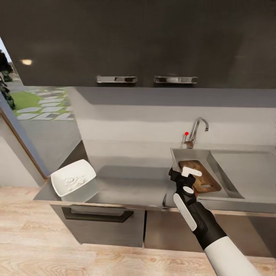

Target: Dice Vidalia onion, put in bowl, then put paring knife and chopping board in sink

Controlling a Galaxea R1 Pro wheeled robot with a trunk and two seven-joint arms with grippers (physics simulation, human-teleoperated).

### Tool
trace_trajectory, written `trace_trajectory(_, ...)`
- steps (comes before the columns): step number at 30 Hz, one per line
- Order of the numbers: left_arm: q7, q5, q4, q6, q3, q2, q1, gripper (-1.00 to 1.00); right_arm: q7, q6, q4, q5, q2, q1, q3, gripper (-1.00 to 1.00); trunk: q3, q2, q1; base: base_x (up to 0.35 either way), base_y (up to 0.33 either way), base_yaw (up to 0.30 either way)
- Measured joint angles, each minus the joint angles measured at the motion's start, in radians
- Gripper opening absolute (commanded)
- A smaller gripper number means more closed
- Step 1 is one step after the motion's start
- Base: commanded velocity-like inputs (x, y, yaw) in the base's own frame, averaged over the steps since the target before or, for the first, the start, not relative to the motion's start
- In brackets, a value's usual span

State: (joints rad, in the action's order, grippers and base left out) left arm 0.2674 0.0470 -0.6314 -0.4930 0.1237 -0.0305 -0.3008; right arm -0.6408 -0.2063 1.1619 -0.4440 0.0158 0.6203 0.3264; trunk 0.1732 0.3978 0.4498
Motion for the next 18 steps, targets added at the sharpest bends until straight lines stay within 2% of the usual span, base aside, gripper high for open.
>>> trace_trajectory(6, 0.000, -0.001, -0.001, 0.000, 0.000, 0.000, 0.000, 1.00, 0.001, 0.033, 0.005, 0.001, 0.002, -0.031, 0.000, 1.00, 0.000, 0.000, 0.000, -0.269, 0.191, 0.000)
trace_trajectory(11, 0.000, -0.001, -0.001, 0.000, 0.000, 0.000, 0.000, 1.00, 0.001, 0.058, 0.017, 0.001, 0.023, -0.064, 0.000, 1.00, 0.000, 0.000, 0.000, -0.269, 0.191, 0.000)
trace_trajectory(18, 0.000, 0.000, 0.001, 0.000, 0.000, 0.000, 0.000, 1.00, 0.001, 0.110, 0.022, 0.001, 0.027, -0.094, 0.000, 1.00, 0.000, 0.000, 0.000, -0.270, 0.191, 0.000)
